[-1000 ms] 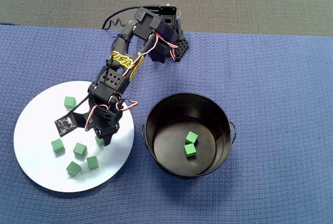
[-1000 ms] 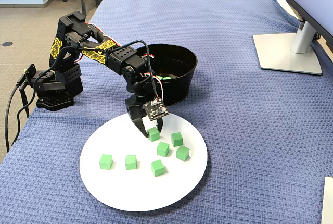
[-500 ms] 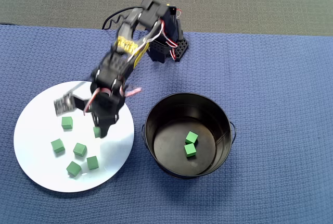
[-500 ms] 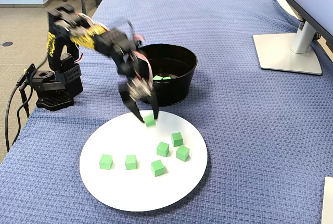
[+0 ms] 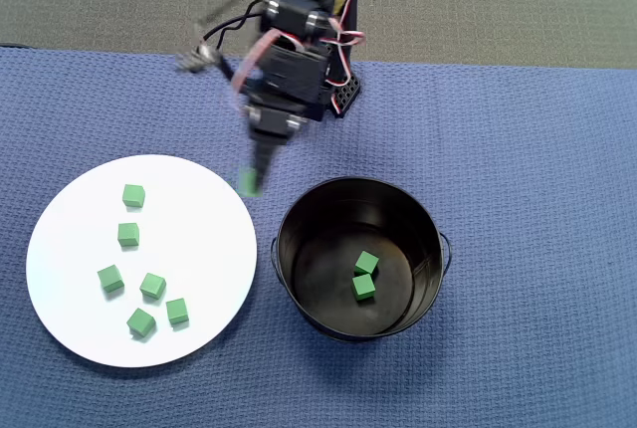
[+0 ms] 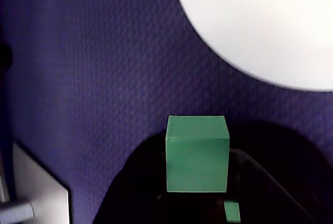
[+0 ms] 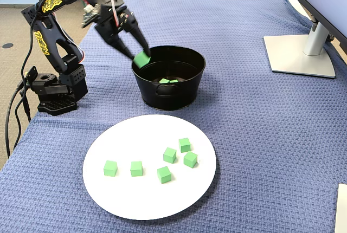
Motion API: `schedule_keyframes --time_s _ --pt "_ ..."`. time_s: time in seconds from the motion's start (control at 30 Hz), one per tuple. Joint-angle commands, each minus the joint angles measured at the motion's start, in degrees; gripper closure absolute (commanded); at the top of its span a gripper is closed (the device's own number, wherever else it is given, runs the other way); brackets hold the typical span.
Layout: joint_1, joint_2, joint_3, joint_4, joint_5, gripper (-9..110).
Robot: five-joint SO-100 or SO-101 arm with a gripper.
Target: Pick up the green cubes from the white plate and place them in the black recipient
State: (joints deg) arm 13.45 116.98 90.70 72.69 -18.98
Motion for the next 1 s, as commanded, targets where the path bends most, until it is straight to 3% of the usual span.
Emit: schedule_keyframes --time_s 0.0,0.23,0.27,0.33,0.43,0.63,0.7,0.8,0.87,0.97 --pt "-12.83 1.49 6.59 -8.35 8.70 102" --pt "-28.48 -7.29 7.65 -13.71 14.85 101" --pt "-29.97 -8.26 6.86 -12.74 14.06 94" --pt "-31.46 -8.88 5.62 -9.76 10.02 64" --pt "-28.56 -6.24 5.27 -6.06 3.25 59" --pt "-6.94 2.46 6.86 -4.13 -12.92 73" --pt "2.20 3.25 6.94 -4.22 -17.58 84" --pt "14.77 3.34 12.30 -12.30 -24.70 94" --pt "20.83 1.76 16.79 -20.39 -26.19 96" --pt "25.58 -3.60 16.26 -21.09 -25.14 98"
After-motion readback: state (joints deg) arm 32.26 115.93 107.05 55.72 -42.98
